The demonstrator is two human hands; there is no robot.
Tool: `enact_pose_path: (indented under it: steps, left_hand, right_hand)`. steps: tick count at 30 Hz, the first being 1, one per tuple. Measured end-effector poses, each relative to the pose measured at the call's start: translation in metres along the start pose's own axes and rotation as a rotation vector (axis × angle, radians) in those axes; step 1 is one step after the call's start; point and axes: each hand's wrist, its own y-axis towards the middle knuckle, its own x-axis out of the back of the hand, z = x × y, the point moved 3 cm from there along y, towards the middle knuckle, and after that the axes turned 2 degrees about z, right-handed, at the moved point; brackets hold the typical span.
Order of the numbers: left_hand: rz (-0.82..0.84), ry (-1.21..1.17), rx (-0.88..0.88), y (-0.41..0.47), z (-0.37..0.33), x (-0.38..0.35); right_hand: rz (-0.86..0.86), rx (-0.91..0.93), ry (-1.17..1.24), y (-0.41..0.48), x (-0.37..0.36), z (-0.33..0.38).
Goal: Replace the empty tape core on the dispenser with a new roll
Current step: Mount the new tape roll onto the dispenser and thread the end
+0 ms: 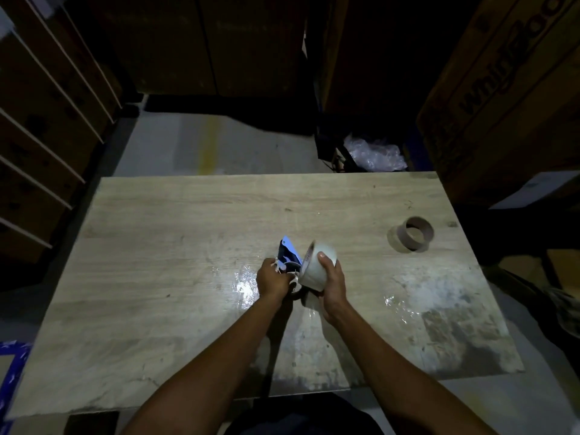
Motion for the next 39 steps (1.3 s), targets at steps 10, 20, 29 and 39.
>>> enact_pose_path:
  steps: [10, 20, 29, 39]
  left_hand:
    - [-0.039, -0.028, 0.040, 0.013, -0.003, -0.013]
    - [0.131, -0.484, 0.144, -0.018, -0.022, -0.025]
    - [0.305, -0.843, -0.136, -0.092, -0.113, -0.007]
    - [0.523, -0.840, -0.344, -0.110, -0.160, 0.000]
  right_hand:
    - [0.152, 0.080, -0.142, 0.013, 0.007, 0.006]
    - [0.194, 0.403, -0.269, -0.004, 0.018, 0.058]
    - [0.001, 1.013, -0.299, -0.066, -0.014, 0.117]
    - [-0.012, 0.956, 0.060, -0.058, -0.026, 0.168]
